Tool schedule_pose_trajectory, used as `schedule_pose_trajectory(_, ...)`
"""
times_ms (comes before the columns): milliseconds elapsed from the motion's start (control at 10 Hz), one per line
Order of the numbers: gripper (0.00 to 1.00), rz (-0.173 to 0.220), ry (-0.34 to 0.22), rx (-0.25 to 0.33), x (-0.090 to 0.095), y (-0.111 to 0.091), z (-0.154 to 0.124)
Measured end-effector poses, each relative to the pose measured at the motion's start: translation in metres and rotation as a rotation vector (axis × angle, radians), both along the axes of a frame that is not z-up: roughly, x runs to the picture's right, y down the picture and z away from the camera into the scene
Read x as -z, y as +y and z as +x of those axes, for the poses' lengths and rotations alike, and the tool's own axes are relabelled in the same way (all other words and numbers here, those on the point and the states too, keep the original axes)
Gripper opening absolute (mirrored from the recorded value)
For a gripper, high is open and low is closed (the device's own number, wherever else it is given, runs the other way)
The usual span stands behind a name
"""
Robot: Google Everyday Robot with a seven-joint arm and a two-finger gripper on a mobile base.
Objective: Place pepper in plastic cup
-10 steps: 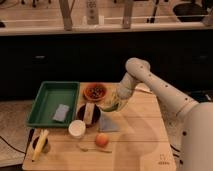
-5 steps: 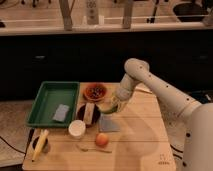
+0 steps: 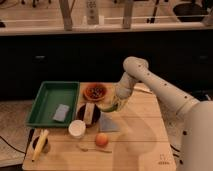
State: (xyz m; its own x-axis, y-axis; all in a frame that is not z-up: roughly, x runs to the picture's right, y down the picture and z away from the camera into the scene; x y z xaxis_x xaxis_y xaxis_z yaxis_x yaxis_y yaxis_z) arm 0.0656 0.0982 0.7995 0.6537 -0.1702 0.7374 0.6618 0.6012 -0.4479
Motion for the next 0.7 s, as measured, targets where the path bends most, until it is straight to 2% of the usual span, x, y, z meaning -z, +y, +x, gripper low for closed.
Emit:
schedule_pose_trajectory(300,0.02,0.05,0.043,-0.013,-0.028,-0.02,0.002)
schedule_pose_trajectory(700,0.02,0.114,0.089,-0.038,-0.045,-0.039,0.007)
